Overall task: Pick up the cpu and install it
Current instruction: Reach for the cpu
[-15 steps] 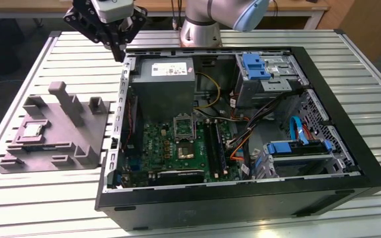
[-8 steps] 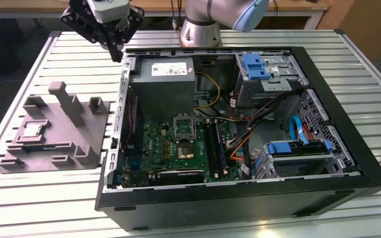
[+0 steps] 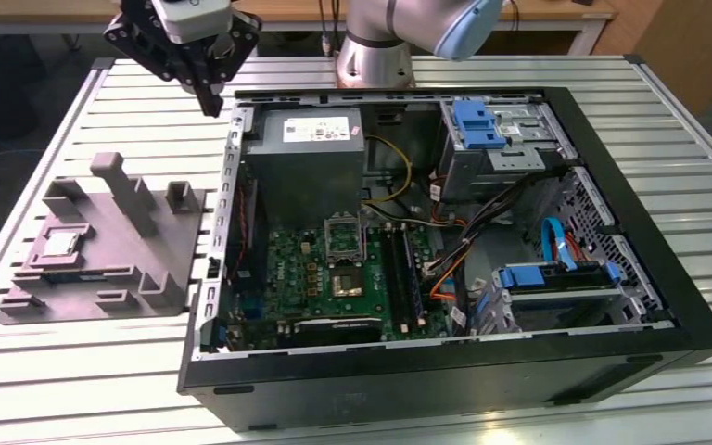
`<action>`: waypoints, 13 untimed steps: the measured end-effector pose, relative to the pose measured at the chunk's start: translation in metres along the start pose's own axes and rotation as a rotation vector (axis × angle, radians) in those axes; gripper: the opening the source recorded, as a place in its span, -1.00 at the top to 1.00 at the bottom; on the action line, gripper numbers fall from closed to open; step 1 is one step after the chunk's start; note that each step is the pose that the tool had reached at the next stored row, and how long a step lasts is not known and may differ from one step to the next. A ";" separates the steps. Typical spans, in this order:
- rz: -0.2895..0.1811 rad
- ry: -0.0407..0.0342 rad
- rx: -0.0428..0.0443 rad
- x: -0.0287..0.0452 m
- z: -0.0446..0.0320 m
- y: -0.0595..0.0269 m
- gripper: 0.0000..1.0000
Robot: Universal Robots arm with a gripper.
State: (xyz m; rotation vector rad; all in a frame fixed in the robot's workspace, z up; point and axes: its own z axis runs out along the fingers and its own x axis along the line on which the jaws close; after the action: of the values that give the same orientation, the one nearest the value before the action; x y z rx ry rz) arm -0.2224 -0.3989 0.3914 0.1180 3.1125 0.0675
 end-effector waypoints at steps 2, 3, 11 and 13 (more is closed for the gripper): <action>0.000 -0.0001 -0.0002 0.0012 0.0001 -0.0001 0.79; 0.000 -0.0001 -0.0001 0.0018 0.0001 -0.0001 0.79; 0.001 0.0130 -0.0008 0.0129 0.0010 -0.0010 0.79; 0.001 0.0169 -0.0001 0.0173 0.0013 -0.0014 0.79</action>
State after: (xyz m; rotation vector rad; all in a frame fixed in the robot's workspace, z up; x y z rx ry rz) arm -0.2398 -0.3990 0.3897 0.1190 3.1294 0.0690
